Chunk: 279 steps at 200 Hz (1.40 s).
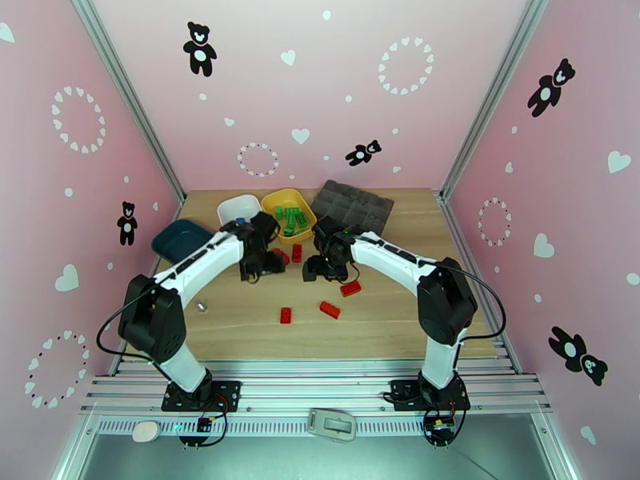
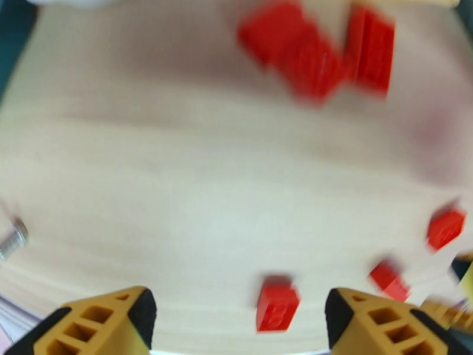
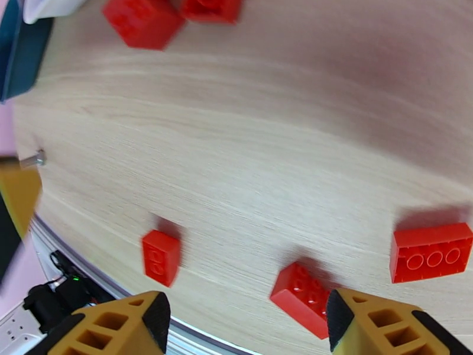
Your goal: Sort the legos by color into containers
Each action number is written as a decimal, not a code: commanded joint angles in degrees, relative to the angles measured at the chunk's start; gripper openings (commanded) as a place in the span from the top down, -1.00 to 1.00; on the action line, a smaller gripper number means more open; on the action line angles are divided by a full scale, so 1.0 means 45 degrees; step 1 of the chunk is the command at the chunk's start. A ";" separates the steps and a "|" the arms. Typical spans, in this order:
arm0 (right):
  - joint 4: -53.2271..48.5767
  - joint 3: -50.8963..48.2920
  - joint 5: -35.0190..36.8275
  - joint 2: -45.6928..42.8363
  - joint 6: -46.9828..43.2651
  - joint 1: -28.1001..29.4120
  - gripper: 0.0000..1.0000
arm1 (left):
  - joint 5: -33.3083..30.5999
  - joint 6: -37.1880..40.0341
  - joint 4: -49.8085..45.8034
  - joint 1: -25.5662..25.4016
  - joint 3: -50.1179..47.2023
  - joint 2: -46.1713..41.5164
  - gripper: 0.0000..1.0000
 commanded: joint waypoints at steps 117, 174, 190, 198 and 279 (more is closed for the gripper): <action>-0.0357 -0.2955 0.0435 -0.3036 0.0029 -0.0059 -0.52 | 0.0179 -0.2557 0.1697 -0.3812 -0.2616 0.0075 -0.49; -0.0428 -0.3431 0.0444 -0.3590 0.0026 -0.0064 -0.51 | 0.0199 -0.2973 0.2113 -0.4172 -0.2887 0.1133 -0.26; -0.0426 -0.3467 0.0431 -0.3651 0.0035 -0.0067 -0.50 | 0.0100 -0.3049 0.2144 -0.4173 -0.2956 0.1242 -0.22; -0.0425 -0.3459 0.0402 -0.3661 0.0041 -0.0069 -0.49 | 0.0053 -0.3077 0.2144 -0.4172 -0.2962 0.1305 -0.20; -0.0104 -0.3377 0.0121 -0.3525 0.0123 -0.0067 -0.45 | -0.0481 -0.3354 0.1808 -0.4148 -0.2195 0.1792 0.11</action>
